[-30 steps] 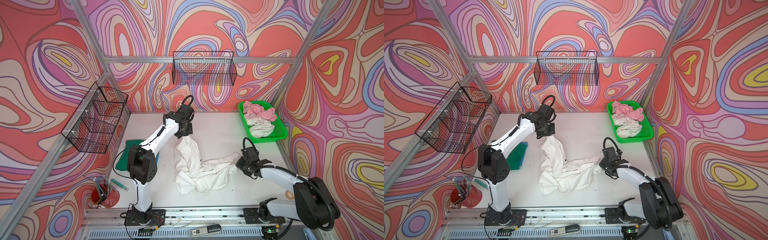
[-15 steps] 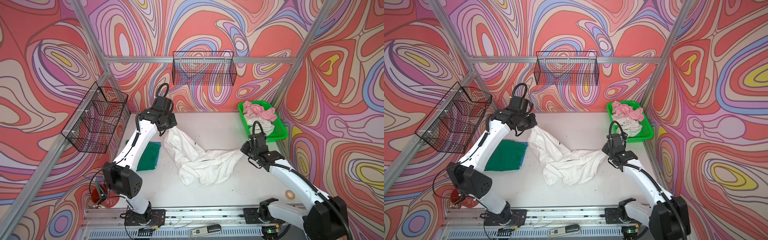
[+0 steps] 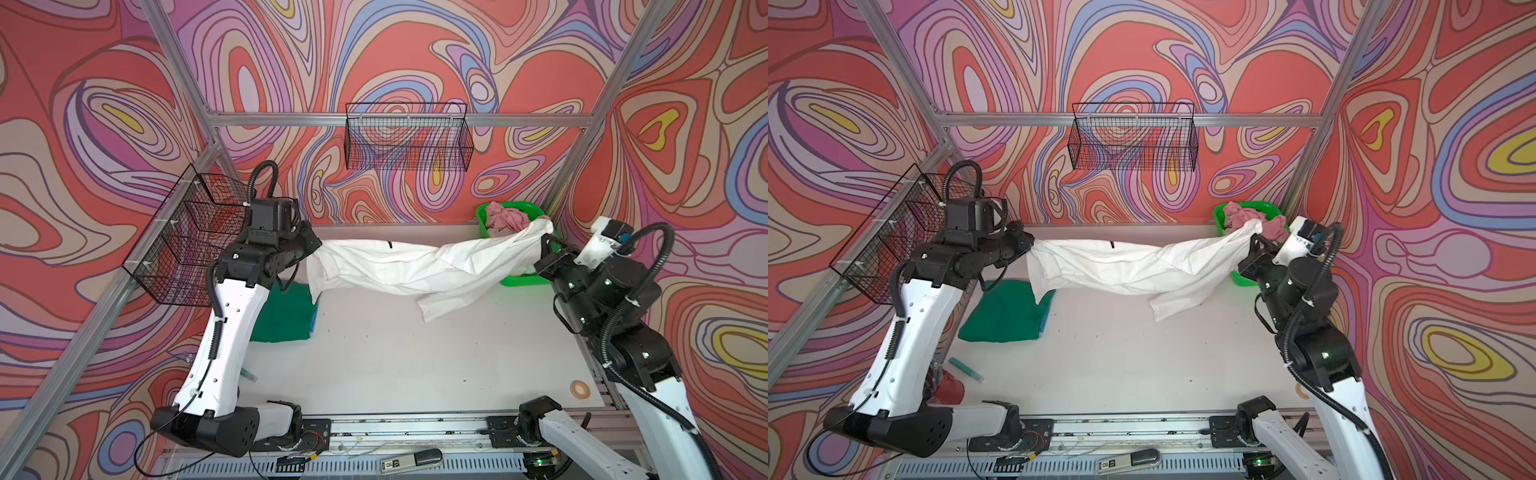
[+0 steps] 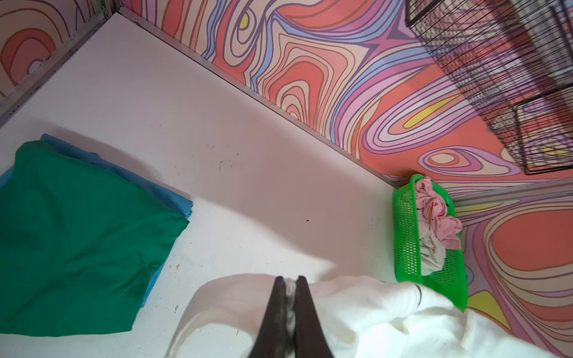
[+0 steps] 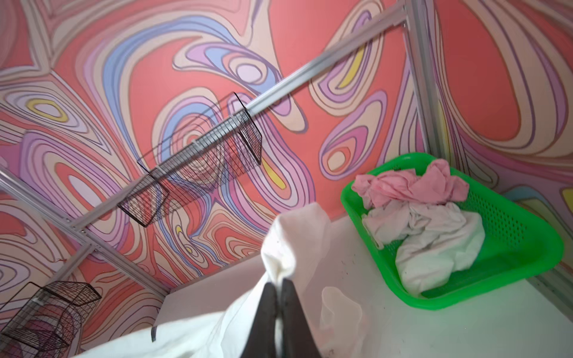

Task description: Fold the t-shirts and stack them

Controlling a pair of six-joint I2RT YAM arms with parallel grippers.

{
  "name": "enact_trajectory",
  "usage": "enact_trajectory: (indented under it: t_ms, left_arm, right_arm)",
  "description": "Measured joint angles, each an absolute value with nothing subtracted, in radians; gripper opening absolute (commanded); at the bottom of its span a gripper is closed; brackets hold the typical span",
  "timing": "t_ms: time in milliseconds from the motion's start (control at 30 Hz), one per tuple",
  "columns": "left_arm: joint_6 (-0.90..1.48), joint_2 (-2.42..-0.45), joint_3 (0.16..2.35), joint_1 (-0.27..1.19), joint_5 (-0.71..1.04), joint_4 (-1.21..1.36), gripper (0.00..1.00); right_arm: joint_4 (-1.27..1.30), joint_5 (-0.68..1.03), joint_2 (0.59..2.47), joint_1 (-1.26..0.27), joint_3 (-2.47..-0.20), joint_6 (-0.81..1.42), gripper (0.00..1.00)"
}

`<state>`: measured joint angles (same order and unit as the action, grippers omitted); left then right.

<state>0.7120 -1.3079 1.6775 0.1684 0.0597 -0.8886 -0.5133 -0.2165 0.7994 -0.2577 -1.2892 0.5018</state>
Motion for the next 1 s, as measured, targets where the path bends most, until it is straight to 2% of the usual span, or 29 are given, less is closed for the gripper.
enact_trajectory:
  t_ms: [333,500,600,633,767,900,933,1000]
  left_arm:
    - [0.796,-1.126,1.428,0.164,0.146,-0.855,0.00]
    - [0.831,-1.094,1.146,0.163,0.202,-0.807,0.00]
    - [0.860,-1.126,0.950,0.164,0.246,-0.759,0.10]
    - [0.870,-1.146,0.893,0.164,0.262,-0.747,0.19]
    - [0.891,-1.204,0.792,0.164,0.298,-0.715,0.65]
    - [0.894,-1.185,0.791,0.164,0.303,-0.698,0.94]
    - [0.896,-1.168,0.791,0.167,0.302,-0.698,0.98]
    - [0.900,-1.118,0.781,0.174,0.302,-0.699,1.00]
  right_arm:
    - [-0.627,-0.133,0.794,-0.257,-1.369,0.444,0.00]
    - [-0.656,-0.077,0.801,-0.257,-1.208,0.471,0.00]
    - [-0.670,-0.043,0.806,-0.257,-1.042,0.502,0.00]
    - [-0.674,-0.032,0.809,-0.257,-0.998,0.512,0.00]
    - [-0.681,0.003,0.813,-0.257,-0.910,0.539,0.00]
    - [-0.653,0.023,0.814,-0.257,-0.895,0.550,0.00]
    - [-0.644,0.025,0.813,-0.257,-0.892,0.551,0.00]
    - [-0.628,0.031,0.814,-0.257,-0.885,0.553,0.00]
